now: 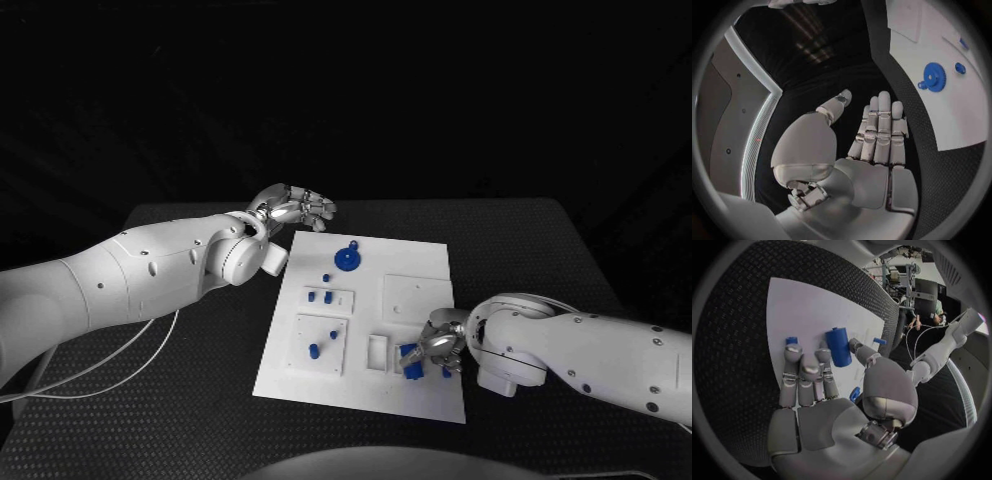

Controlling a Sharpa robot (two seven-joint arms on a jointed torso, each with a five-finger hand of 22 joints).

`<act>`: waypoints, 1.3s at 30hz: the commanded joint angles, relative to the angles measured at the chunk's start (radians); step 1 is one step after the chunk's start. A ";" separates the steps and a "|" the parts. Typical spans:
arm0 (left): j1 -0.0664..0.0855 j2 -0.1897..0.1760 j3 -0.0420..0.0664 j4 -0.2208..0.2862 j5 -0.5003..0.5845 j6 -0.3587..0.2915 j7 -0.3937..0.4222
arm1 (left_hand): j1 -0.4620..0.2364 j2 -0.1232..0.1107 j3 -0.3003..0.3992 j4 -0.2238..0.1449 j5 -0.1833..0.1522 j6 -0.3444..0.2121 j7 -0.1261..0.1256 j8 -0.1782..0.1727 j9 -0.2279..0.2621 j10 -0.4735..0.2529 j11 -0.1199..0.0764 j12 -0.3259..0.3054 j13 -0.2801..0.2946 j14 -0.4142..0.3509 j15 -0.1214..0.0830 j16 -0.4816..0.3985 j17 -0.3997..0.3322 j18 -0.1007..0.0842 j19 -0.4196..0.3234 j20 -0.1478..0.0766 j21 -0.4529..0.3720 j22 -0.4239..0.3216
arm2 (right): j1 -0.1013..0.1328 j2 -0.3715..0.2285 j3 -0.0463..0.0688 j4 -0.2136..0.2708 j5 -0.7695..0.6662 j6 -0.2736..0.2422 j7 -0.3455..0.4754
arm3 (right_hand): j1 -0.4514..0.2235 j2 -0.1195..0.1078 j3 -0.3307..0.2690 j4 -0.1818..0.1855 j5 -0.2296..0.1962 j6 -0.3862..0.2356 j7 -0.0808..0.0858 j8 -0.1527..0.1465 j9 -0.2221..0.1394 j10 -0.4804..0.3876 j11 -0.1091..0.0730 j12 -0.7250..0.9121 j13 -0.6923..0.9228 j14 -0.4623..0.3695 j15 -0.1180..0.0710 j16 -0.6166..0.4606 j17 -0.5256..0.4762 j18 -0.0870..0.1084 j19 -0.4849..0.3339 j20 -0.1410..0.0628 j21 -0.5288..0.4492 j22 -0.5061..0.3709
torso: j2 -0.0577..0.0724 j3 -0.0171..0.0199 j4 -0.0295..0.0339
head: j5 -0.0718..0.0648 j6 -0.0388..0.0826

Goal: Assemble the parts on the task board

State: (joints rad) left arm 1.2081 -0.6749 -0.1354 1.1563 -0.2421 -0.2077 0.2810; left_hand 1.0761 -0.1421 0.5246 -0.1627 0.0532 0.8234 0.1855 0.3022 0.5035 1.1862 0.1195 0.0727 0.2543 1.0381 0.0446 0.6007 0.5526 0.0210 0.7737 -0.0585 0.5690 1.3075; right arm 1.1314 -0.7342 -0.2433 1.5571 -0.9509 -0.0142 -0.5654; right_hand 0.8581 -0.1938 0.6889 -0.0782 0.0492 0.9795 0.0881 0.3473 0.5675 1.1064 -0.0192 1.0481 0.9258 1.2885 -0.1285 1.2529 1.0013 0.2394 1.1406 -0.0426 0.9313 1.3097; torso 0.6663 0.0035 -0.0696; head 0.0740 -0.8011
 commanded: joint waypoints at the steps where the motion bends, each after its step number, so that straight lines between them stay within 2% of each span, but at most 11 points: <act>1: 0.001 -0.001 0.001 0.003 0.005 0.010 0.003 | -0.007 0.000 0.000 0.005 0.002 -0.007 -0.003 0.005 -0.002 -0.009 0.001 0.003 0.002 -0.002 0.003 -0.004 0.002 0.019 -0.001 0.006 -0.007 0.016 | -0.006 -0.010 -0.004 0.004 0.013 -0.027 -0.013 | -0.007 0.035 0.036 -0.024 0.004 0.014 0.001 0.000 0.001 0.008 -0.004 0.001 0.004 0.008 0.000 -0.004 0.003 0.022 -0.003 0.010 0.006 0.016 | 0.000 0.0007 -0.0002 | 0.002 0.000; 5: 0.001 -0.002 0.001 0.001 0.005 0.010 0.003 | -0.007 0.000 0.000 0.005 0.002 -0.007 -0.003 0.006 -0.002 -0.009 0.001 0.003 0.002 -0.002 0.003 -0.004 0.002 0.019 -0.001 0.006 -0.007 0.016 | -0.002 -0.028 -0.004 0.025 0.050 -0.030 -0.011 | -0.033 0.040 0.057 -0.038 0.006 0.023 -0.001 -0.004 0.001 0.012 -0.004 -0.001 0.008 0.011 -0.001 -0.006 0.006 0.022 -0.001 0.013 0.010 0.016 | 0.000 0.0012 -0.0014 | 0.005 0.003; 9: 0.001 -0.003 0.000 -0.002 0.005 0.010 0.002 | -0.006 -0.001 0.000 0.005 0.002 -0.007 -0.003 0.006 -0.002 -0.009 0.001 0.003 0.002 -0.002 0.003 -0.004 0.002 0.019 -0.001 0.006 -0.007 0.016 | 0.013 -0.040 -0.004 0.040 0.075 -0.034 -0.009 | -0.059 0.040 0.071 -0.046 0.006 0.029 -0.001 -0.009 0.001 0.015 -0.005 -0.003 0.012 0.013 -0.001 -0.008 0.009 0.022 0.000 0.014 0.012 0.016 | 0.001 0.0027 -0.0020 | 0.006 0.006; 23: 0.001 -0.002 0.000 -0.005 0.005 0.010 0.000 | -0.005 -0.002 0.001 0.005 0.002 -0.007 -0.003 0.006 -0.002 -0.009 0.001 0.003 0.002 -0.001 0.003 -0.005 0.003 0.019 -0.001 0.006 -0.007 0.016 | 0.065 -0.086 -0.004 0.098 0.151 -0.039 -0.002 | -0.086 0.027 0.080 -0.050 0.006 0.036 -0.002 -0.013 0.002 0.019 -0.006 -0.006 0.017 0.016 -0.002 -0.009 0.012 0.022 0.003 0.014 0.015 0.015 | 0.001 0.0019 -0.0022 | 0.004 0.009; 26: 0.001 0.000 0.000 -0.005 0.004 0.011 -0.001 | -0.005 -0.002 0.001 0.005 0.002 -0.008 -0.003 0.006 -0.002 -0.009 0.001 0.003 0.002 -0.001 0.003 -0.005 0.004 0.019 -0.001 0.006 -0.008 0.016 | 0.071 -0.074 -0.004 0.090 0.174 -0.030 -0.007 | -0.088 0.025 0.081 -0.050 0.006 0.037 -0.002 -0.014 0.002 0.019 -0.006 -0.006 0.017 0.016 -0.002 -0.009 0.012 0.022 0.003 0.014 0.015 0.015 | 0.001 0.0011 -0.0033 | 0.004 0.011; 34: 0.002 0.001 0.000 -0.002 0.003 0.012 -0.002 | -0.005 -0.003 0.001 0.005 0.002 -0.008 -0.003 0.006 -0.002 -0.010 0.001 0.003 0.002 -0.002 0.003 -0.006 0.004 0.019 -0.001 0.006 -0.008 0.017 | 0.072 -0.014 -0.004 0.050 0.219 -0.017 -0.025 | -0.104 0.026 0.083 -0.045 0.005 0.040 -0.002 -0.016 0.002 0.020 -0.006 -0.008 0.019 0.017 -0.002 -0.011 0.014 0.022 0.002 0.014 0.016 0.015 | 0.002 -0.0002 0.0001 | 0.002 0.011; 39: 0.002 0.001 0.000 0.000 0.003 0.014 -0.003 | -0.005 -0.003 0.001 0.005 0.002 -0.008 -0.003 0.006 -0.002 -0.010 0.001 0.003 0.002 -0.002 0.003 -0.006 0.004 0.019 -0.001 0.007 -0.008 0.017 | 0.071 0.024 -0.004 0.019 0.237 -0.025 -0.028 | -0.120 0.028 0.086 -0.040 0.004 0.043 -0.003 -0.017 0.003 0.021 -0.007 -0.009 0.022 0.017 -0.002 -0.012 0.015 0.022 0.002 0.015 0.016 0.014 | 0.003 0.0009 -0.0002 | 0.002 0.011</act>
State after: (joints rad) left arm 1.2084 -0.6762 -0.1357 1.1528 -0.2421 -0.2072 0.2741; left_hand 1.0762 -0.1420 0.5247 -0.1628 0.0532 0.8209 0.1831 0.3021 0.5029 1.1825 0.1232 0.0727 0.2550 1.0381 0.0446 0.6007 0.5553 0.0243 0.7737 -0.0585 0.5652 1.3079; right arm 1.2029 -0.7133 -0.2476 1.5827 -0.7501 -0.0479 -0.5848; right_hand 0.7461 -0.1669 0.7718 -0.1189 0.0553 1.0119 0.0832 0.3328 0.5714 1.1192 -0.0248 1.0444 0.9467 1.3023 -0.1283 1.2450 1.0150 0.2399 1.1395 -0.0335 0.9409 1.3096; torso 0.6685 0.0038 -0.0703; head 0.0764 -0.7898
